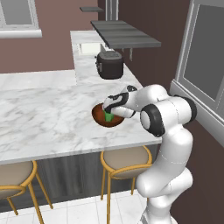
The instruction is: Place the cup inside the bowl on the dining table and move the bowl to any counter.
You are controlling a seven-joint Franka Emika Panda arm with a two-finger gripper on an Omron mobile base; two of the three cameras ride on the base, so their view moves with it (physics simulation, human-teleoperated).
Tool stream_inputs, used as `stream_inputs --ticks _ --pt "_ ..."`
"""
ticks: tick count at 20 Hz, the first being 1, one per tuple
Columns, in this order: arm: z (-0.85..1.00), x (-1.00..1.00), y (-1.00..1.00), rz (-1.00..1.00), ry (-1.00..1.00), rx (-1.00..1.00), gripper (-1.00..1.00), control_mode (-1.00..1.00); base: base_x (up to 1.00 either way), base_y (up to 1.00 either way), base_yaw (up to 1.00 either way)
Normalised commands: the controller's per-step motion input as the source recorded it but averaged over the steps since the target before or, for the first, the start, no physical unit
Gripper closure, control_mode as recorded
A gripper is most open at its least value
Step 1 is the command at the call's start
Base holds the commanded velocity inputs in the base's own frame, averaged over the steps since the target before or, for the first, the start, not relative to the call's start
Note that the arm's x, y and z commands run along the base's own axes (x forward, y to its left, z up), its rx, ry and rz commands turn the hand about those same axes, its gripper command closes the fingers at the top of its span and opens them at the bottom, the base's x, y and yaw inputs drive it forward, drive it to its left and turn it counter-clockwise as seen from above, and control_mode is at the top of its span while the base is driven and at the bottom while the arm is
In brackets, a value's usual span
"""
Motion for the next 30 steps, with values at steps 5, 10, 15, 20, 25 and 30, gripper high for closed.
stream_inputs --ticks 5,10,15,20,25,30 --pt "0.00 0.00 0.02 0.00 0.00 0.00 -1.00 -1.00 0.00 0.00 0.00" --pt "0.00 0.00 0.09 0.00 0.00 0.00 -1.00 -1.00 0.00 0.00 0.00" --pt "0.01 0.01 0.00 0.00 0.00 0.00 -1.00 -1.00 0.00 0.00 0.00" --pt "0.36 0.00 0.00 0.03 0.01 0.00 -1.00 -1.00 0.00 0.00 0.00" --pt "0.73 0.01 0.00 0.00 0.00 0.00 -1.00 -1.00 0.00 0.00 0.00" --pt "0.58 0.00 -0.01 0.00 0.01 0.00 -1.00 -1.00 0.00 0.00 0.00"
